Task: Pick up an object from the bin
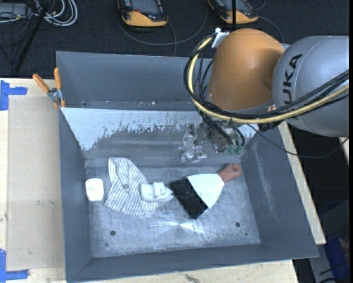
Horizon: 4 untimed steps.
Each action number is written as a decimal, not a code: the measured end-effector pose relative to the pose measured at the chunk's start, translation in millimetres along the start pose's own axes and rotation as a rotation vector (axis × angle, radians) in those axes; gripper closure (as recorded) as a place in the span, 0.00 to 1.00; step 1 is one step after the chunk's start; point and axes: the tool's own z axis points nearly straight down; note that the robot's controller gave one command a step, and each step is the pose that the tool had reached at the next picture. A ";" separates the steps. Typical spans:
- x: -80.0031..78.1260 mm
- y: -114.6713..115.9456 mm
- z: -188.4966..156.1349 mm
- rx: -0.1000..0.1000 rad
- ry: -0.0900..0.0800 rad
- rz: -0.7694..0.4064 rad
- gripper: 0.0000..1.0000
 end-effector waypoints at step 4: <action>29.8 31.2 79.5 0.000 -0.012 -0.091 0.00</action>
Offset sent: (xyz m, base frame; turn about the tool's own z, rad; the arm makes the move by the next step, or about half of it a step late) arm -0.0021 0.0050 -0.0883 -0.1424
